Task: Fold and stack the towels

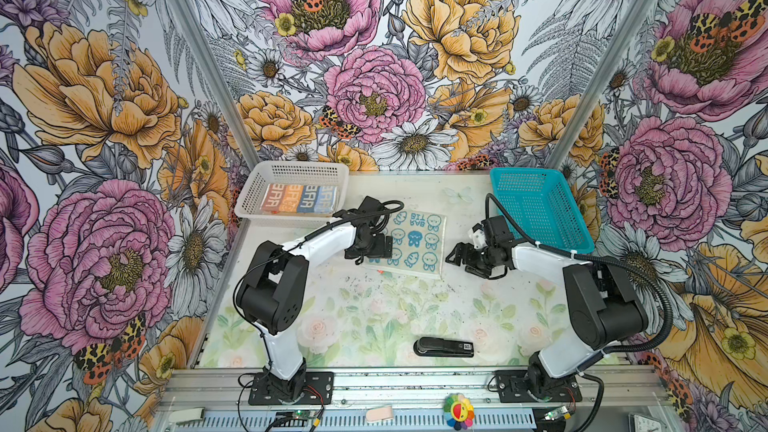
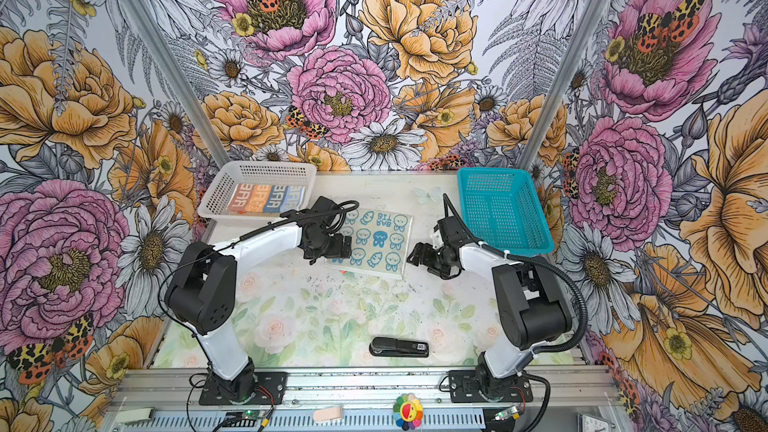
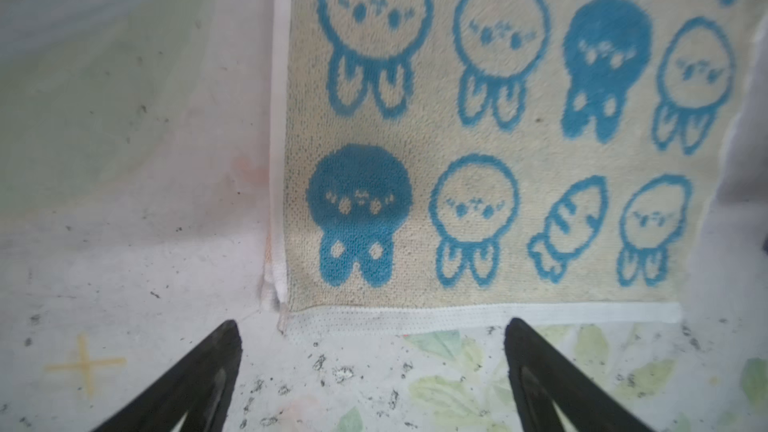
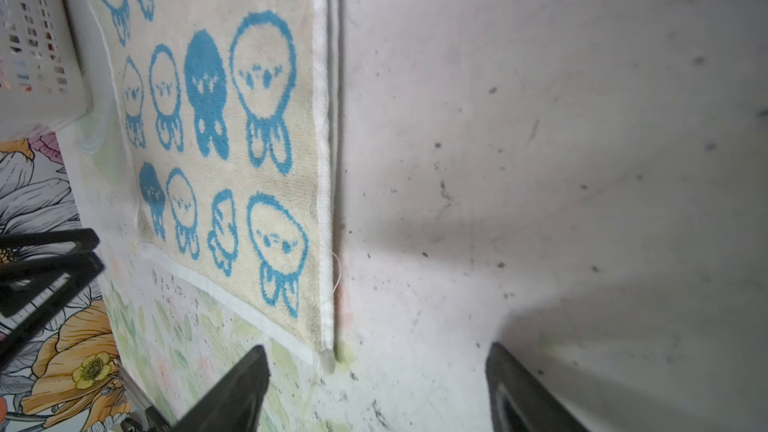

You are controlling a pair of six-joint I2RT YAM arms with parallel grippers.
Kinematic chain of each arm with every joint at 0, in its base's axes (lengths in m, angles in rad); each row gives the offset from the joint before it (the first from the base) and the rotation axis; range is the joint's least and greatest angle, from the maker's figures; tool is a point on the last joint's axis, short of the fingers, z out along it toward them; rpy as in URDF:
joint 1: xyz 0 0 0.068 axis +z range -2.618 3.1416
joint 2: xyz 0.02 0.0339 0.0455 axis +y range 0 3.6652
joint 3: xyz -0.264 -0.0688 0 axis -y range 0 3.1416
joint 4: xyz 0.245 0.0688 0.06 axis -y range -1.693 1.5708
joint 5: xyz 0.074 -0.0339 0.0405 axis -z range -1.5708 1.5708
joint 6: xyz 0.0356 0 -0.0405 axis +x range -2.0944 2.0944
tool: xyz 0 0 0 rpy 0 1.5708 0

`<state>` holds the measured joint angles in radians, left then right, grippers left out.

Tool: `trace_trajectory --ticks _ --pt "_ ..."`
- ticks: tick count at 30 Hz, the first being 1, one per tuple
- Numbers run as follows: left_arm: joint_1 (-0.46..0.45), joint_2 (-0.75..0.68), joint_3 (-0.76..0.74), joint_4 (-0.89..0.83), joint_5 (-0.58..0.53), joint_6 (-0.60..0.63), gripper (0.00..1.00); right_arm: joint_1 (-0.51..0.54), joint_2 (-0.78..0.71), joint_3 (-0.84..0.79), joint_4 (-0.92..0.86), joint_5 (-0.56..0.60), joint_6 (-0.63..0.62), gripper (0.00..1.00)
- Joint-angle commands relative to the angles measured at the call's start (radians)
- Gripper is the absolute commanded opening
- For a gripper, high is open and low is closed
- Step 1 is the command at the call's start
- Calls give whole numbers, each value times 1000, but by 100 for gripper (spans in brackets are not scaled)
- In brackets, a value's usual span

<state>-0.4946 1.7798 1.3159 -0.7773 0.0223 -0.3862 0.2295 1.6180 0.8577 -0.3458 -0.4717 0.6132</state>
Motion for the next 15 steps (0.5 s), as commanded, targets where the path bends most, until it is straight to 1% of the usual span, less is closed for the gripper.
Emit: trace_trajectory --ticks 1,2,4,8,10,12,15 --pt "14 -51 98 -40 25 19 99 -8 -41 86 -2 -24 19 97" --pt "18 -55 122 -43 29 18 99 -9 -34 115 1 -37 24 99" --pt "42 -51 169 -36 62 1 99 -11 -7 179 2 -47 35 99" --pt "94 24 256 68 216 -80 99 -13 90 333 44 -57 79 99" --pt "110 91 286 155 282 -135 99 -16 153 390 114 -79 135 99" --pt "123 165 340 202 302 -173 99 -18 231 436 227 -120 216 99" --pt "137 278 438 219 331 -213 99 -18 342 483 393 -156 332 99"
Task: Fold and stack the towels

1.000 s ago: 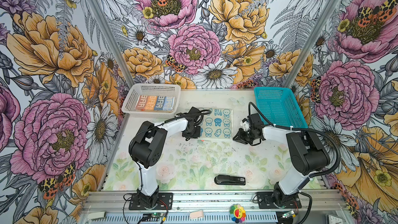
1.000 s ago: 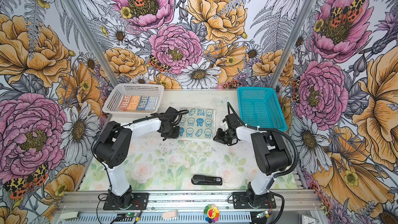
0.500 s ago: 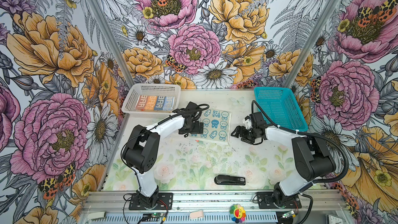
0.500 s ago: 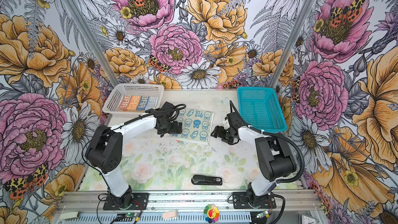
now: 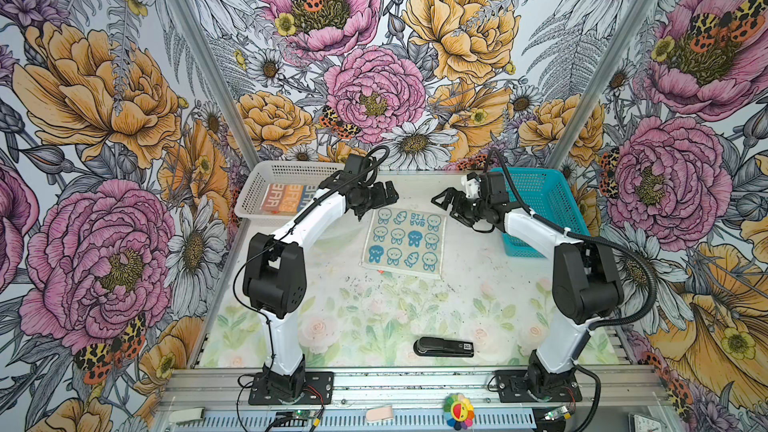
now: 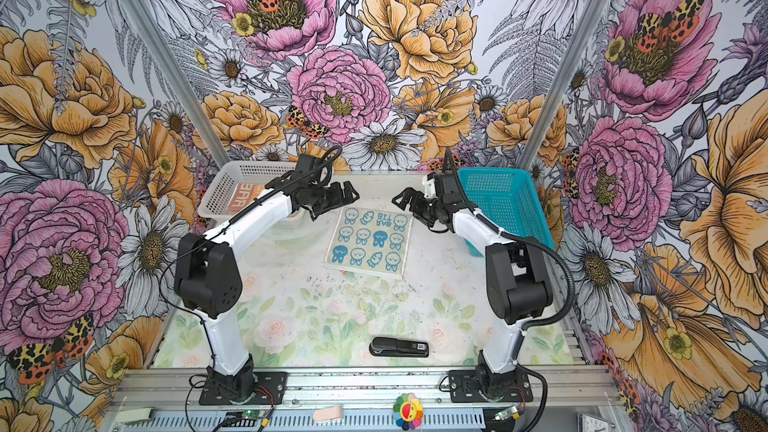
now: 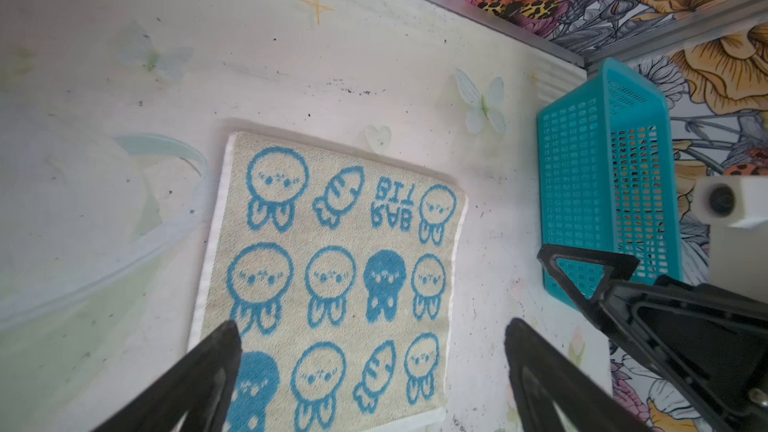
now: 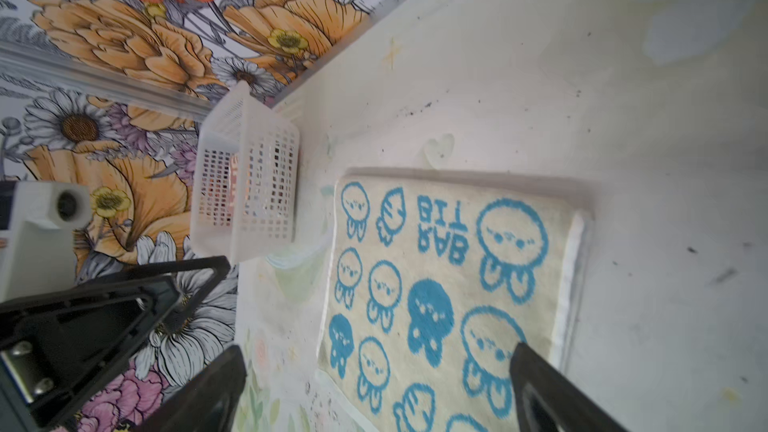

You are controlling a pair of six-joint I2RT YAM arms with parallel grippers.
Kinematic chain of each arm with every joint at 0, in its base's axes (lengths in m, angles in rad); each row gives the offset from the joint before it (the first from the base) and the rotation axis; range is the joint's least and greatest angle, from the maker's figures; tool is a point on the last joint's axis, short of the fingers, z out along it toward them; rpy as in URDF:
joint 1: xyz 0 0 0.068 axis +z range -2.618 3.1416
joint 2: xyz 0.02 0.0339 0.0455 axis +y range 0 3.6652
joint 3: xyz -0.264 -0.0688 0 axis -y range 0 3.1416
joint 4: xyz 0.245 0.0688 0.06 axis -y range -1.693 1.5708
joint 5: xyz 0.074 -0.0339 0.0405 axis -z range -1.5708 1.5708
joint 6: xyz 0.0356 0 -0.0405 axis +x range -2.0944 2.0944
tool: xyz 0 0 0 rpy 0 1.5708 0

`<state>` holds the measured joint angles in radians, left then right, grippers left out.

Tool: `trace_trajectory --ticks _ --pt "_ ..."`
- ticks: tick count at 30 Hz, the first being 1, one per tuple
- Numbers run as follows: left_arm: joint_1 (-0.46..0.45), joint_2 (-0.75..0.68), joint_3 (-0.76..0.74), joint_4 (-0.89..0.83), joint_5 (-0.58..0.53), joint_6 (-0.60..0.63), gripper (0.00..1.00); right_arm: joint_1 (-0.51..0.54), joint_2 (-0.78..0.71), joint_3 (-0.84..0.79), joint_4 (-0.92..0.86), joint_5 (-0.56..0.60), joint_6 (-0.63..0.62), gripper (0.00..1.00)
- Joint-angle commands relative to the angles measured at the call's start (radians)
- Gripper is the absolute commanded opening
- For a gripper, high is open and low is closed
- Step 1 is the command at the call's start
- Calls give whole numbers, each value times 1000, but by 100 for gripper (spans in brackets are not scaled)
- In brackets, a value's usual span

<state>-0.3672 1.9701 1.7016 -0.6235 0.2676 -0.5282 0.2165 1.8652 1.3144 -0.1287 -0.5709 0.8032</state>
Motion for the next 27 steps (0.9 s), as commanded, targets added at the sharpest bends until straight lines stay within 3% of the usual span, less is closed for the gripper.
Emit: trace_trajectory --ticks 1,11,27 --pt "11 115 82 66 77 -71 99 -5 124 42 211 -63 165 99" --pt "48 384 300 119 166 -99 99 4 325 163 265 -97 192 99" --pt "73 425 214 78 77 24 99 -61 350 106 127 -78 9 99"
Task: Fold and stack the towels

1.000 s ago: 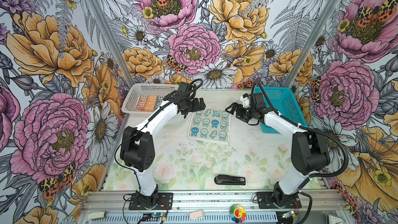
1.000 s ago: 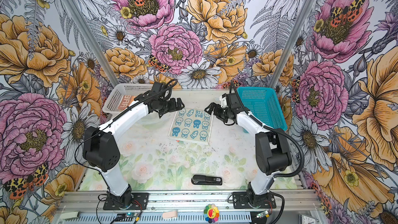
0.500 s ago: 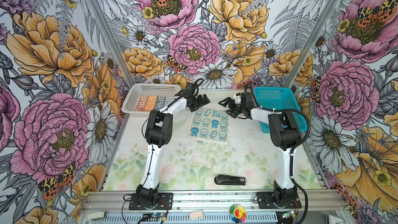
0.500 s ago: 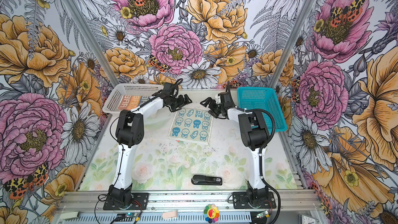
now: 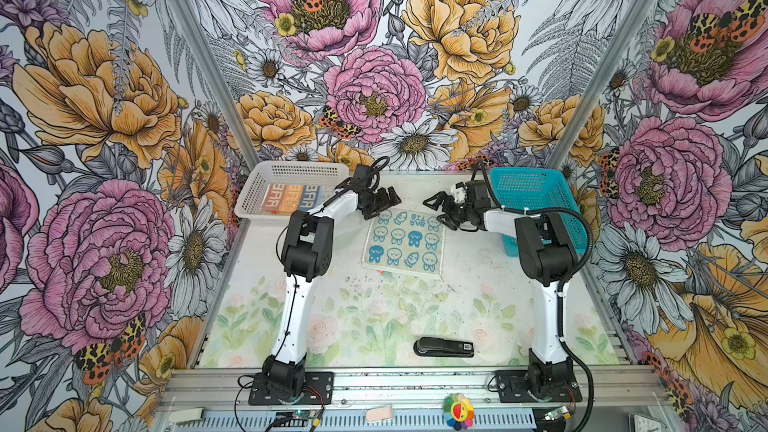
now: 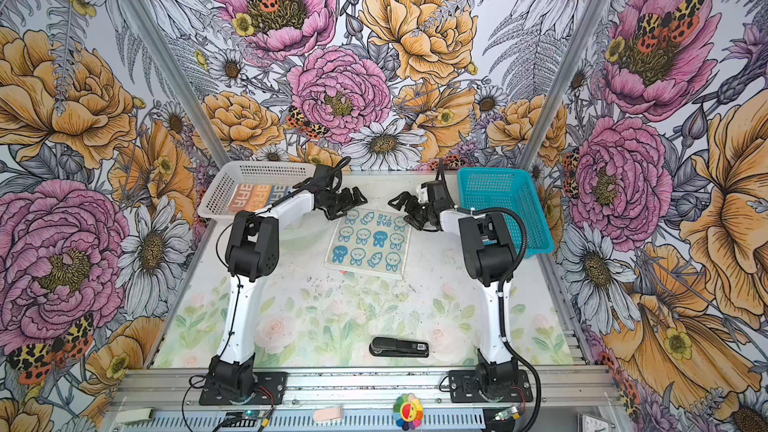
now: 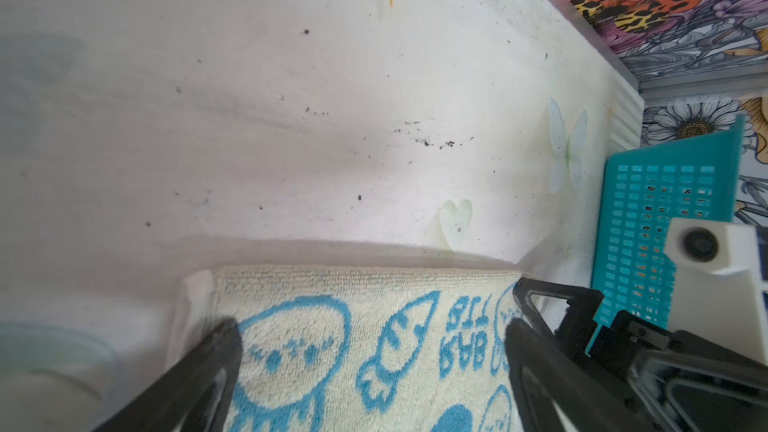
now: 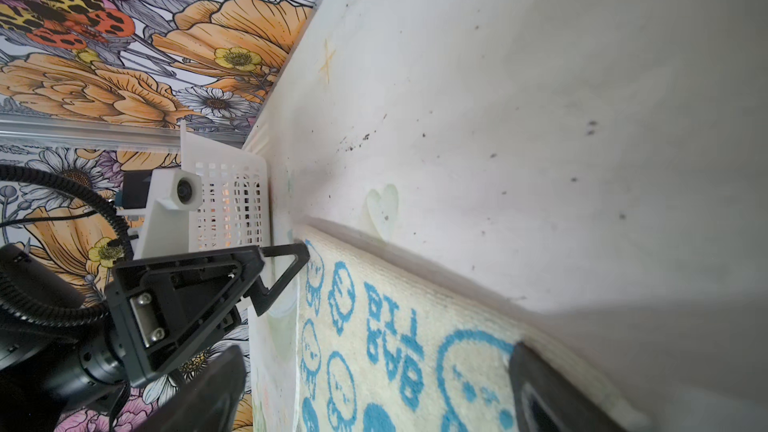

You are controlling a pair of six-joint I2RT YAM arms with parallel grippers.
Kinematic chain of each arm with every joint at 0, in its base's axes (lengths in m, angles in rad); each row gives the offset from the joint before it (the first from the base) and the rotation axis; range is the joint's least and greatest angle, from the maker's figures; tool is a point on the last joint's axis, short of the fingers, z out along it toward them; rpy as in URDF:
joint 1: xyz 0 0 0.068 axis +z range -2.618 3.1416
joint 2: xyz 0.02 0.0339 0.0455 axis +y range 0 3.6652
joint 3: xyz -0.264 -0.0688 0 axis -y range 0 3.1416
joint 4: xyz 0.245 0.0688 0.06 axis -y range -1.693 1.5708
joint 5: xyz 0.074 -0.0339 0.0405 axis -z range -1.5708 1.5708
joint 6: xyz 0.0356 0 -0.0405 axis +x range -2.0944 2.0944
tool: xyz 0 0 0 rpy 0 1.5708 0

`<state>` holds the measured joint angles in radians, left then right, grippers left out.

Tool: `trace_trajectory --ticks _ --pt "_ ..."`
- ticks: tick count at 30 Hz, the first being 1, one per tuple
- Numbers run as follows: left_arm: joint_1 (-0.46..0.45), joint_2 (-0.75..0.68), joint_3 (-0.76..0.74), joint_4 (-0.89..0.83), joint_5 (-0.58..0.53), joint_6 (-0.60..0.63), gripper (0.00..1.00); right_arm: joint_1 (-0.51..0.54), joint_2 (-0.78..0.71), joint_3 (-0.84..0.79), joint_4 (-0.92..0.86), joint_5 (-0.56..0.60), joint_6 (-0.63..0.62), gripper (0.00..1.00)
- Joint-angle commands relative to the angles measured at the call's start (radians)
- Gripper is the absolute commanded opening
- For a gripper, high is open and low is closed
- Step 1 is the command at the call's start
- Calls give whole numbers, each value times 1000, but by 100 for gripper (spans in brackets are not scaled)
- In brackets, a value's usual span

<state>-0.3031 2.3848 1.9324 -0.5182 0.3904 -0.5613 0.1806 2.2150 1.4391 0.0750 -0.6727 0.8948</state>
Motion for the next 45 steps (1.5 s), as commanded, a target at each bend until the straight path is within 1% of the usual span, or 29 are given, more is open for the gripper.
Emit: trace_trajectory --ticks 1,4,7,11,13,16,21,26,29,34,38,45 --pt "9 9 -15 -33 -52 63 99 -32 -5 -17 -96 29 -103 99" --pt "9 4 9 -65 -71 89 99 -61 -25 -22 -107 11 -123 99" --pt "7 -15 65 -118 -85 128 99 -82 -68 -24 -129 -3 -145 99" --pt "-2 -84 107 -175 -121 179 99 -82 -164 -46 -172 -10 -180 99" --pt "-5 -128 92 -187 -123 183 99 -77 -214 -82 -176 -7 -183 99" --pt "-13 -204 24 -186 -117 172 99 -64 -275 -144 -183 11 -198 99" --pt "-69 -308 -142 -171 -111 149 99 -18 -317 -219 -196 20 -201 99" --pt "-107 -421 -377 -68 -77 93 99 43 -321 -271 -194 22 -172 99" --pt "-113 -457 -477 -28 -68 81 99 66 -308 -287 -195 28 -173 99" --pt "-122 -488 -586 0 -67 80 99 60 -280 -304 -199 31 -188 99" --pt "-146 -504 -653 24 -67 66 99 43 -237 -291 -228 42 -217 99" --pt "-186 -507 -717 67 -63 36 99 24 -162 -248 -280 52 -264 99"
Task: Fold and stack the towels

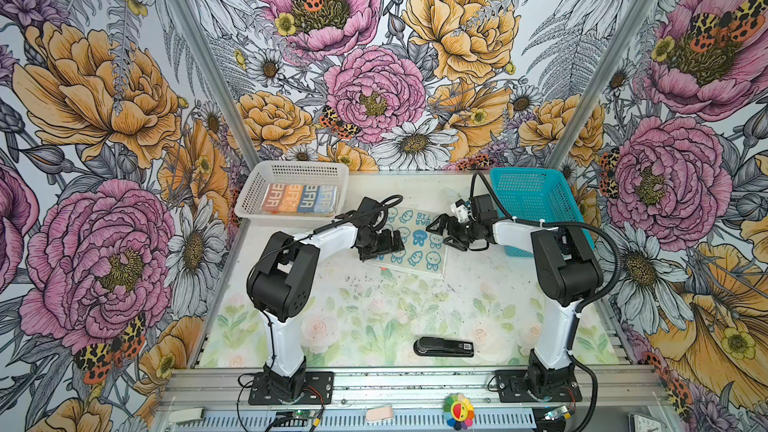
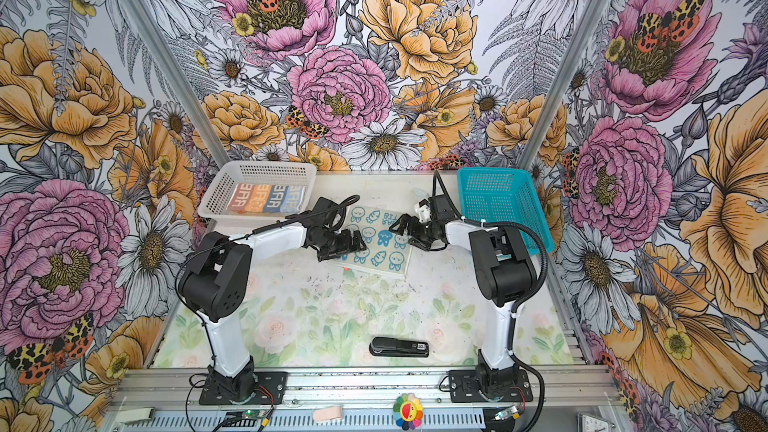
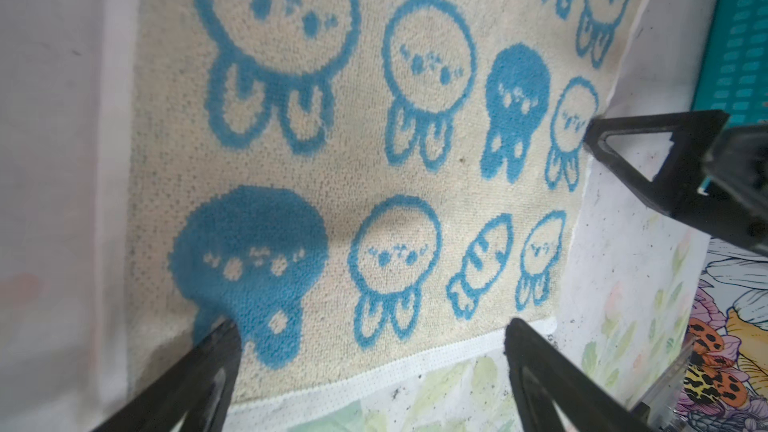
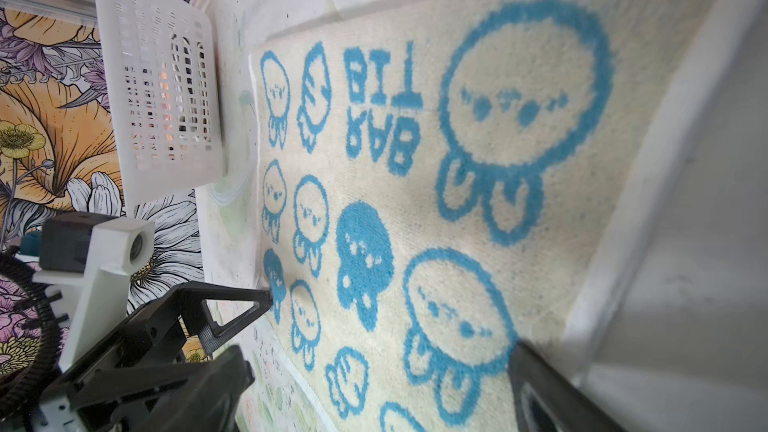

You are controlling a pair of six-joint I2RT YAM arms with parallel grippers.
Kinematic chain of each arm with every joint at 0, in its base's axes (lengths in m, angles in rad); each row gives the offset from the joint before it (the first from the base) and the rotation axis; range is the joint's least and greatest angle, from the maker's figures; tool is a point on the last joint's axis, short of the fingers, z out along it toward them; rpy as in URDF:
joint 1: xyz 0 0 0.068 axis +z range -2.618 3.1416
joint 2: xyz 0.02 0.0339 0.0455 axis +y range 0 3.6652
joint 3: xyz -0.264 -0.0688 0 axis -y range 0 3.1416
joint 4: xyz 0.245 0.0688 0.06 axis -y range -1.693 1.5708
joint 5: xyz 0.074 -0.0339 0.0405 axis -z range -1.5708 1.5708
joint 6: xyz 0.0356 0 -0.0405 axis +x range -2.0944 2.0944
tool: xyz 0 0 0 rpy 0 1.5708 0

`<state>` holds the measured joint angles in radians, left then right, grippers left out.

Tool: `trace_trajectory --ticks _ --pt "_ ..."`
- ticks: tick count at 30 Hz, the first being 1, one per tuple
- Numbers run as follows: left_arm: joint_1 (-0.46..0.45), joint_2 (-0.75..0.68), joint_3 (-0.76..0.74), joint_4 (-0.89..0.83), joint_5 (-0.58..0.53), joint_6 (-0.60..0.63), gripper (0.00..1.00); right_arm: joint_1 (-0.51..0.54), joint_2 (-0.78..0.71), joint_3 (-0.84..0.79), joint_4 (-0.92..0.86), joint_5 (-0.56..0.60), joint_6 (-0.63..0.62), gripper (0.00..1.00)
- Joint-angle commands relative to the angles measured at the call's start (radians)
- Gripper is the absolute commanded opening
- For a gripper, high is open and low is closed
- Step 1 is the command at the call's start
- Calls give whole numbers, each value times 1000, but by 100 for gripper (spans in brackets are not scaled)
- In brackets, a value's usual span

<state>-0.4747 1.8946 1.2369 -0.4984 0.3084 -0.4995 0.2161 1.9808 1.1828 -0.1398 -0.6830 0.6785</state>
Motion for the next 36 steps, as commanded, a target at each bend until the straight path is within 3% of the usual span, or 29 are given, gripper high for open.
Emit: trace_trajectory --ticks 1,11,19,25,36 --pt "-24 -19 -30 52 13 -28 99 -16 81 13 -76 66 -57 99" --pt "-120 -22 -74 100 7 -101 99 -76 120 94 -202 94 -168 99" --pt "-102 -49 -48 93 13 -114 99 -89 66 143 -255 114 -204 99" --pt "-81 -65 85 42 29 -66 99 -90 -1 246 -337 201 -269 99" --pt "23 88 412 -91 -14 43 99 -86 133 517 -527 429 -430 99"
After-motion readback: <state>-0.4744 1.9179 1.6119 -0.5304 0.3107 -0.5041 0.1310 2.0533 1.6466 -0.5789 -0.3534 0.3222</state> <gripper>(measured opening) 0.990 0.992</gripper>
